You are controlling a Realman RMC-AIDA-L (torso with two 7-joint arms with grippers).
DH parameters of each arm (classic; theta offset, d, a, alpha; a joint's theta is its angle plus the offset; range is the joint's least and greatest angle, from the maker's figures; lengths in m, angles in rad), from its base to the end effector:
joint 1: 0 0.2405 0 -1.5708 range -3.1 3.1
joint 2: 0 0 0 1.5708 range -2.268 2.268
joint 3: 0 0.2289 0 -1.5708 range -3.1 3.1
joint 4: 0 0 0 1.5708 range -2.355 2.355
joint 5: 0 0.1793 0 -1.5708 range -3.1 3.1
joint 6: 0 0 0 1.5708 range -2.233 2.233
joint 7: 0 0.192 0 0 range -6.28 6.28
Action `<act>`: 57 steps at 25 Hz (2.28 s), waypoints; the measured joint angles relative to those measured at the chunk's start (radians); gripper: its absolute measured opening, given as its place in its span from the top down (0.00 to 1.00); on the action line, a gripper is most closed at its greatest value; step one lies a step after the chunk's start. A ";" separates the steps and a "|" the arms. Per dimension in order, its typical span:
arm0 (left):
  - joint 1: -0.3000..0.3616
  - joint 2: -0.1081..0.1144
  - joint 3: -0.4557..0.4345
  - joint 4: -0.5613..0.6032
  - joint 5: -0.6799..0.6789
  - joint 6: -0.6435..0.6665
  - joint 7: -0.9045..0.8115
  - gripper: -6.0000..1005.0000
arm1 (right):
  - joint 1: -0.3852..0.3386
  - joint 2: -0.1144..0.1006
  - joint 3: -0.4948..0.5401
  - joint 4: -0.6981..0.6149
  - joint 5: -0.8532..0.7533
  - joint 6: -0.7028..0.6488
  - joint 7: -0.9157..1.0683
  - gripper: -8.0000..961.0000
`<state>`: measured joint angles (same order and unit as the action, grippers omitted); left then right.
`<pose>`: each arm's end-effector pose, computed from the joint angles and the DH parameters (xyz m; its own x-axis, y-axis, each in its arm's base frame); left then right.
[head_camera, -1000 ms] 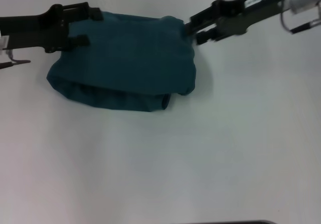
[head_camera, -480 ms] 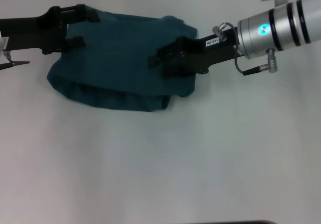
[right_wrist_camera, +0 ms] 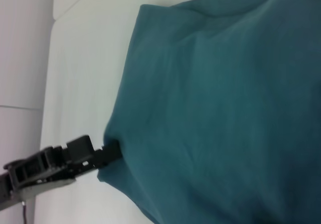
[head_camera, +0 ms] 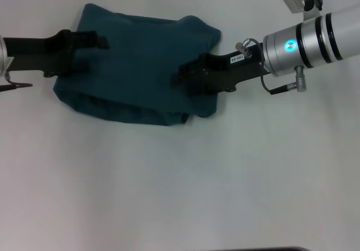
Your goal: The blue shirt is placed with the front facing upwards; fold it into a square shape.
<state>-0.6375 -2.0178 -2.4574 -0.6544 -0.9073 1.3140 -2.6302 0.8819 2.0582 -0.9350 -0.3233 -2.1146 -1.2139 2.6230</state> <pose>-0.2427 0.3587 -0.0165 -0.0691 0.9031 0.4239 0.9947 0.0300 0.0982 0.1734 0.3417 -0.1046 0.0278 -0.9880 -0.1521 -0.9908 -0.0473 0.1264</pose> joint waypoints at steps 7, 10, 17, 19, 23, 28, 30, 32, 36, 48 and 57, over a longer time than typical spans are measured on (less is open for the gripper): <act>0.017 0.009 -0.002 -0.003 0.018 -0.011 -0.007 0.13 | -0.016 -0.004 -0.018 -0.002 0.001 -0.001 0.002 0.39; 0.023 0.009 -0.024 -0.016 -0.001 0.042 0.017 0.13 | -0.023 -0.010 -0.009 -0.020 0.010 -0.045 0.000 0.39; 0.069 0.001 -0.119 -0.160 -0.101 0.206 0.044 0.13 | -0.084 -0.053 0.069 -0.261 0.122 -0.294 -0.008 0.39; 0.072 0.008 -0.130 -0.167 -0.113 0.222 0.041 0.13 | -0.091 -0.082 0.093 -0.306 0.142 -0.313 -0.017 0.39; 0.072 0.020 -0.141 -0.163 -0.121 0.239 0.054 0.13 | -0.093 -0.123 0.117 -0.323 0.165 -0.321 -0.077 0.39; 0.070 0.012 -0.134 -0.158 -0.129 0.300 0.274 0.14 | -0.150 -0.086 0.167 -0.340 0.199 -0.301 -0.445 0.39; 0.084 -0.020 -0.139 -0.165 -0.149 0.342 0.505 0.14 | -0.198 -0.045 0.206 -0.373 0.211 -0.263 -0.627 0.39; 0.112 -0.064 -0.143 -0.185 -0.177 0.343 0.694 0.14 | -0.259 -0.006 0.252 -0.420 0.238 -0.235 -0.786 0.39; 0.165 -0.119 -0.149 -0.201 -0.214 0.326 0.895 0.14 | -0.378 0.015 0.293 -0.466 0.306 -0.313 -1.033 0.20; 0.337 -0.099 -0.157 -0.032 -0.346 0.497 1.256 0.14 | -0.646 0.030 0.374 -0.391 0.345 -0.624 -1.392 0.02; 0.347 -0.051 -0.139 0.087 -0.266 0.589 1.339 0.17 | -0.587 0.029 0.360 -0.328 0.278 -0.622 -1.408 0.02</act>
<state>-0.2905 -2.0690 -2.5964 -0.5671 -1.1736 1.9028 -1.2911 0.2944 2.0873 -0.5750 -0.6518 -1.8369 -1.8357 1.2147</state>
